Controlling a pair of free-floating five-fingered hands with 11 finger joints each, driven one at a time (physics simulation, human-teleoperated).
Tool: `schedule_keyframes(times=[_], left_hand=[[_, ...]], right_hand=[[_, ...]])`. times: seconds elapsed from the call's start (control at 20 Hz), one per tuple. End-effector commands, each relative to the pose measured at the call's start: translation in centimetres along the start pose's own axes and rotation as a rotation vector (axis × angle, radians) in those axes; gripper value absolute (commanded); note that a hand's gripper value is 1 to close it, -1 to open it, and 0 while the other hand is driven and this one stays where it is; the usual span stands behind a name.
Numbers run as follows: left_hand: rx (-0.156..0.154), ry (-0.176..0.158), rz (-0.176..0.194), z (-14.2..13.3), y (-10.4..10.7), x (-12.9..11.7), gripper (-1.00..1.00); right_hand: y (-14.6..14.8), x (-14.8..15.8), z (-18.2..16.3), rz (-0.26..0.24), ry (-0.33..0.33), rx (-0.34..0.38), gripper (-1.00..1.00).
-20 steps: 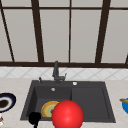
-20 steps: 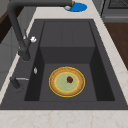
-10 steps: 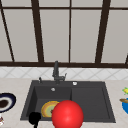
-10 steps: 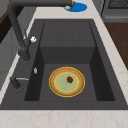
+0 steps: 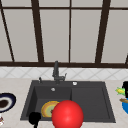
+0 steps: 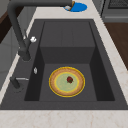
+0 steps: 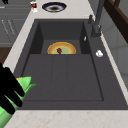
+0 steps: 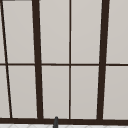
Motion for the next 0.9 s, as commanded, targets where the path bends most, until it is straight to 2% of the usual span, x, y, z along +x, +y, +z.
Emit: schedule_keyframes(times=[0.0, 0.25, 0.5, 0.6, 0.85], left_hand=[[0.0, 0.0, 0.0, 0.0, 0.0, 0.0, 0.0], [0.0, 0.0, 0.0, 0.0, 0.0, 0.0, 0.0], [0.0, 0.0, 0.0, 0.0, 0.0, 0.0, 0.0], [0.0, 0.0, 0.0, 0.0, 0.0, 0.0, 0.0], [0.0, 0.0, 0.0, 0.0, 0.0, 0.0, 0.0]], right_hand=[[-0.5, 2.7, 0.6, 0.003, -0.019, 0.005, 1.0], [-1.0, 6.3, 1.5, 0.004, -0.017, 0.014, 1.0], [-1.7, 9.5, 2.4, 0.005, -0.045, 0.03, 1.0], [-1.3, 10.8, 2.9, 0.012, -0.056, 0.009, 1.0], [-1.4, 12.8, 4.2, 0.018, -0.138, 0.005, 1.0]])
